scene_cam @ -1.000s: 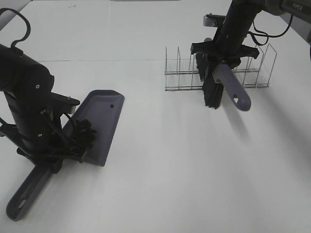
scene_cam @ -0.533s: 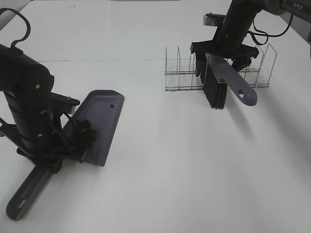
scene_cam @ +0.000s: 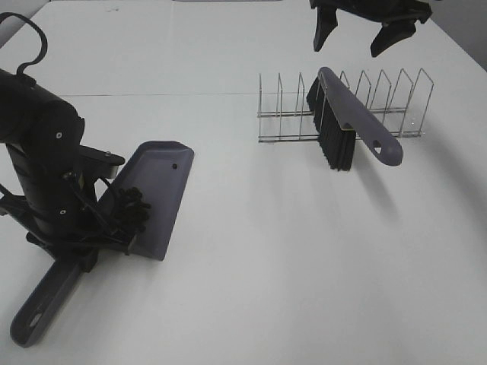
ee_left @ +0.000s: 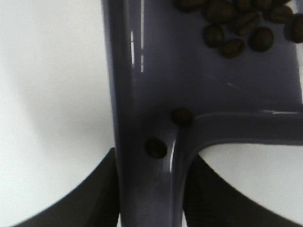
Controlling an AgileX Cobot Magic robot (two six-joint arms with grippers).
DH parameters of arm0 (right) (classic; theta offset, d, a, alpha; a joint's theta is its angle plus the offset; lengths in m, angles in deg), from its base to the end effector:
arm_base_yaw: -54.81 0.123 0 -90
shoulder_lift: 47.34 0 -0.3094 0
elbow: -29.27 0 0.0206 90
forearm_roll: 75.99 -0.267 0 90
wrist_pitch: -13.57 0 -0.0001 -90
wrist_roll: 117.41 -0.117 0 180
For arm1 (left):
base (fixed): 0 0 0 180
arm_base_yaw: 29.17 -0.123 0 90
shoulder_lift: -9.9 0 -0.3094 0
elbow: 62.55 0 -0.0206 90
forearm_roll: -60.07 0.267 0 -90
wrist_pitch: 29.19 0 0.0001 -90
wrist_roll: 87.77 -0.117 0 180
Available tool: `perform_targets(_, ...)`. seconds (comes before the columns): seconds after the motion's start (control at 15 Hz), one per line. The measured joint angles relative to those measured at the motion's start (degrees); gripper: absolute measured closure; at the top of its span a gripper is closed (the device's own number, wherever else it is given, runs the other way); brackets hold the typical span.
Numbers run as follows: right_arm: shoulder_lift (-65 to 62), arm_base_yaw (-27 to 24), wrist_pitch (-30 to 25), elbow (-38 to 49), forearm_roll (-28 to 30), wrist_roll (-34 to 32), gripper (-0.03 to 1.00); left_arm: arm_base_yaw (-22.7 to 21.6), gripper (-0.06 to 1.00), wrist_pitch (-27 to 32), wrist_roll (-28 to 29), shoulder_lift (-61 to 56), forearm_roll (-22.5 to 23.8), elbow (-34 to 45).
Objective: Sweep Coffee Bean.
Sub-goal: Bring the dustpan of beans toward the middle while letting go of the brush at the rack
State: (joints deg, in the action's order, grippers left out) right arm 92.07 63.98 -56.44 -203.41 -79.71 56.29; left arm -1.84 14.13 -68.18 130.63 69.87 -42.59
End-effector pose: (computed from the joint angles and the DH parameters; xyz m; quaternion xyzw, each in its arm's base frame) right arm 0.5383 0.0941 0.2528 -0.0198 0.9788 0.0589 0.1953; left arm 0.3046 -0.1420 0.0795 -0.1312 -0.9891 -0.0656 0.0095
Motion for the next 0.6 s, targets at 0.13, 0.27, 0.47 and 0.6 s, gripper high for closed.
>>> perform_targets(0.13,-6.1,0.0,0.0,5.0,-0.1,0.3,0.15,0.0,0.61,0.0,0.4,0.0,-0.1,0.0)
perform_targets(0.27,-12.3,0.0,0.0,11.4,-0.5,1.5,0.17,0.0,0.61,-0.3,0.6,0.0,-0.1,0.0)
perform_targets(0.47,-17.4,0.0,0.0,19.1,-0.6,2.3,0.18,-1.0,0.61,-1.3,1.9,0.1,-1.8,-0.6)
perform_targets(0.6,-20.8,0.0,0.0,26.3,-2.2,2.4,0.18,-3.2,0.61,-1.9,1.5,0.8,-4.6,-2.6)
